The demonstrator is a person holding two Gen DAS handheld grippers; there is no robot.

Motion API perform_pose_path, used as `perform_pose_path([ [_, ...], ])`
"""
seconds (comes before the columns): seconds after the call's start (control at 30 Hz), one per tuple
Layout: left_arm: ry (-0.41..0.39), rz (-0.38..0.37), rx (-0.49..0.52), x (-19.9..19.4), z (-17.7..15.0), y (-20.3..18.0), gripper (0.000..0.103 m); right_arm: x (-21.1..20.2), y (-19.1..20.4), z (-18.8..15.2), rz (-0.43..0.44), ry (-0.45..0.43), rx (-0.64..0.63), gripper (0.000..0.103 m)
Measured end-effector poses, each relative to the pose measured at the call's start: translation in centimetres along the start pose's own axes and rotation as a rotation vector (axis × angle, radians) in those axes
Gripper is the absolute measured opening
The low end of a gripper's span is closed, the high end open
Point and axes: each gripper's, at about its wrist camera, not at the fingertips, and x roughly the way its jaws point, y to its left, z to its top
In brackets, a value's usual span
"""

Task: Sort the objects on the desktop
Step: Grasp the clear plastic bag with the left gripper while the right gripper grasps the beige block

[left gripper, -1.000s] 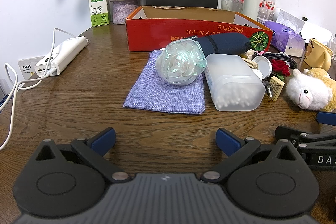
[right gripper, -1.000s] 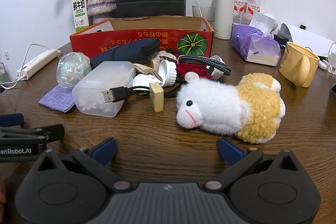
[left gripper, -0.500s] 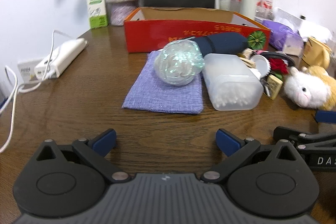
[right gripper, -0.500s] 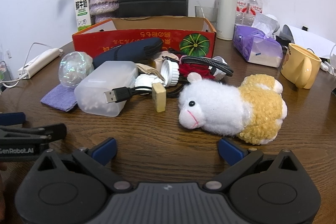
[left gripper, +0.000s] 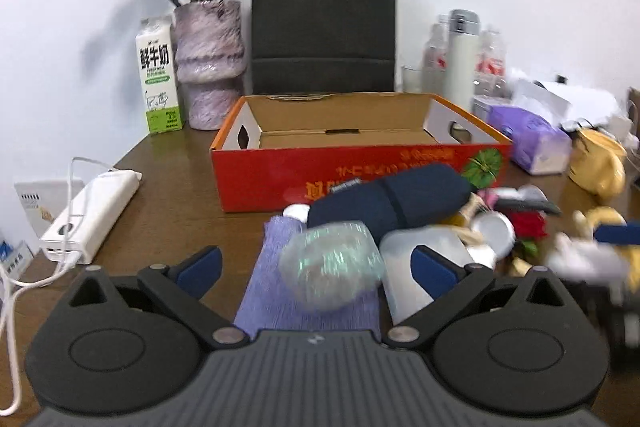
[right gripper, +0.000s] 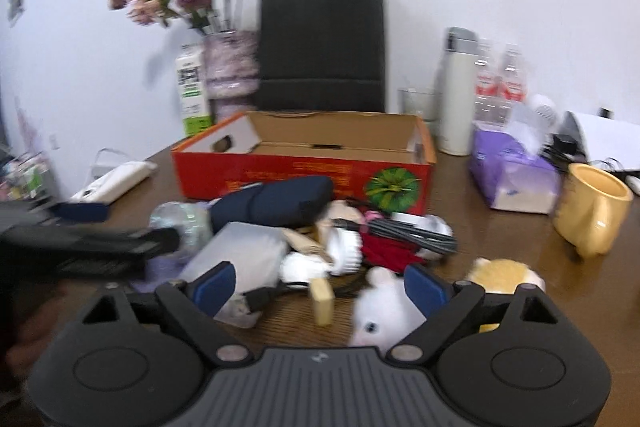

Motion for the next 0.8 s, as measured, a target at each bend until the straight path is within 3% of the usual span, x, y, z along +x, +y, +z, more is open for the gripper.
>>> perform_pose_path([
  [0.03,0.014,-0.004,-0.017,0.8,0.1,0.1,0.09,0.4,0.3,0.0,0.008,0.006,-0.013,0.088],
  [0.07,0.039,0.002,-0.037,1.5,0.3,0.3,0.07,0.7,0.6,0.1,0.016,0.012,-0.021,0.087],
  [0.1,0.068,-0.006,-0.053,2.1,0.3,0.5,0.042,1.0,1.0,0.1,0.026,0.017,-0.028,0.086],
  [0.13,0.078,-0.027,-0.067,2.2,0.2,0.8,0.033,1.5,1.2,0.3,0.033,0.021,-0.033,0.083],
  [0.2,0.046,-0.044,-0.098,1.4,0.0,1.2,0.024,2.1,1.3,0.8,0.04,0.02,-0.024,0.081],
  [0.47,0.013,0.008,-0.149,-1.6,-0.4,3.6,0.018,8.1,0.8,5.5,0.044,0.019,-0.018,0.079],
  [0.63,-0.012,0.003,-0.161,-3.7,-0.9,5.0,0.018,8.9,-0.6,6.5,-0.052,0.04,-0.055,0.071],
  [0.7,-0.015,-0.004,-0.158,-4.1,-1.0,5.1,0.018,8.6,-1.8,6.0,-0.092,0.059,-0.063,0.063],
  [0.77,-0.025,-0.015,-0.157,-4.6,-1.1,5.1,0.018,8.3,-3.3,5.2,-0.099,0.089,-0.013,0.032],
  [0.8,-0.028,-0.021,-0.153,-4.7,-1.1,5.0,0.018,7.9,-3.9,4.6,-0.088,0.101,0.0,0.028],
])
